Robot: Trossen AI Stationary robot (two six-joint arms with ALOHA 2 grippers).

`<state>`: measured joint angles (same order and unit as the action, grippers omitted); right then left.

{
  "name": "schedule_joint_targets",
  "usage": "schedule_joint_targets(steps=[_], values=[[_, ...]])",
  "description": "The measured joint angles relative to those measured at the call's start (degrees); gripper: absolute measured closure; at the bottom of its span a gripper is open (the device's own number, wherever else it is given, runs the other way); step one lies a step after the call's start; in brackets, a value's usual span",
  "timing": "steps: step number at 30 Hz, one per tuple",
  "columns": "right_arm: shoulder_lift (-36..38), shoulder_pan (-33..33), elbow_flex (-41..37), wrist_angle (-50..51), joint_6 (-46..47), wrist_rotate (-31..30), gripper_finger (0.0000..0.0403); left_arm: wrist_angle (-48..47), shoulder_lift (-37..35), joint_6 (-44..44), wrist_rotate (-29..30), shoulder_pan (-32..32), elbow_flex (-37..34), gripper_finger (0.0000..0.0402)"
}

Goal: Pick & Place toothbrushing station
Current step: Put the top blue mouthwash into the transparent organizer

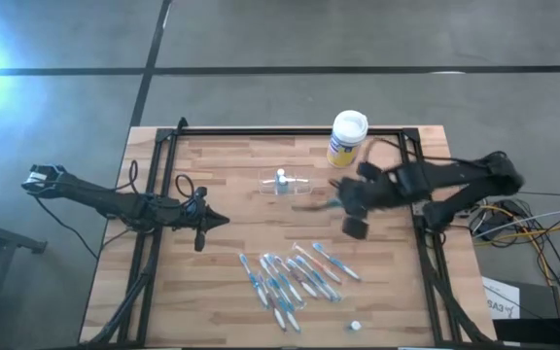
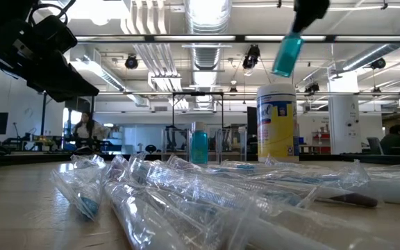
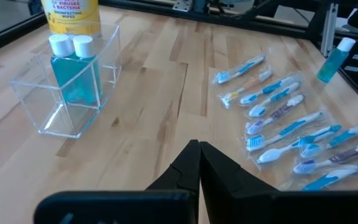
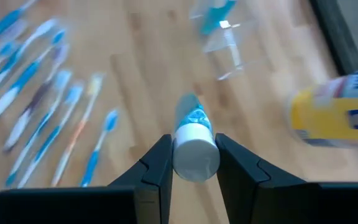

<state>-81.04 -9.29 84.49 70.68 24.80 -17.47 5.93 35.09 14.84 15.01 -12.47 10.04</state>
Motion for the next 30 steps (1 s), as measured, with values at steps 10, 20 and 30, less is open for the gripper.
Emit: schedule_joint_targets(steps=[10, 20, 30], values=[[-17.15, 14.22, 22.43, 5.52, -4.38, 8.53, 0.0315, -0.92, 0.0, -2.11, -0.03, 0.0, 0.0, 0.0392], [-34.43, 24.13, 42.87, 12.3, -7.08, 13.48, 0.0315, -1.03, 0.0, -4.99, -0.05, 0.0, 0.0, 0.0392], [-43.33, 27.84, 48.55, 14.15, -8.51, 16.13, 0.0315, -1.03, 0.05, -6.29, -0.1, 0.0, 0.0, 0.0392]])
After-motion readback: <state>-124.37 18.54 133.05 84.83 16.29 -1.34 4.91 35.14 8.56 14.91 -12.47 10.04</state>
